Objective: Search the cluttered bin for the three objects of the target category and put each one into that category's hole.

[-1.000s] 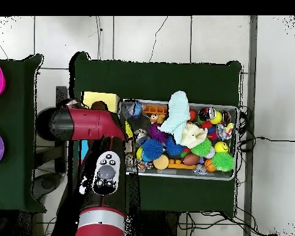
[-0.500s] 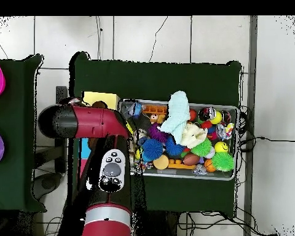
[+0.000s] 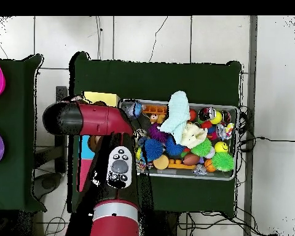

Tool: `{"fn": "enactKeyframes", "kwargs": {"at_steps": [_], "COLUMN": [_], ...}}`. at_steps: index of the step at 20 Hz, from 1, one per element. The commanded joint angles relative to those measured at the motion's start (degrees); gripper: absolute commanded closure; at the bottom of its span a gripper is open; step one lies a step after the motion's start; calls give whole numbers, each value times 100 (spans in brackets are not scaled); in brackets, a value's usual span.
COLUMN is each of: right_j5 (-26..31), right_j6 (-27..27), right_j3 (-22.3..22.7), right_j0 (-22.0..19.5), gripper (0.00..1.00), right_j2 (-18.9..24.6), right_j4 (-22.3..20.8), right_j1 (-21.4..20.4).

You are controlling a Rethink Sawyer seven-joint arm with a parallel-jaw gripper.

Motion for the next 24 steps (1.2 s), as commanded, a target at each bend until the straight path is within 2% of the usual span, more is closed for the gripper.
{"fn": "enactKeyframes", "kwargs": {"at_steps": [1, 4, 6, 9, 12, 17, 24], "right_j5": [9, 156, 508, 1510, 2008, 1896, 2141], "right_j6": [144, -5, 103, 891, 1262, 1417, 1926], "right_j3": [347, 472, 440, 49, -259, -497, -1116], "right_j0": [-620, -742, -660, -21, 291, 384, 702], "gripper": [100, 100, 100, 100, 100, 100, 100], "right_j2": [95, 154, 39, -628, -944, -882, -1225], "right_j4": [-153, -193, -186, -213, -187, 106, 279], "right_j1": [19, -136, -243, -375, -342, -11, 512]}}
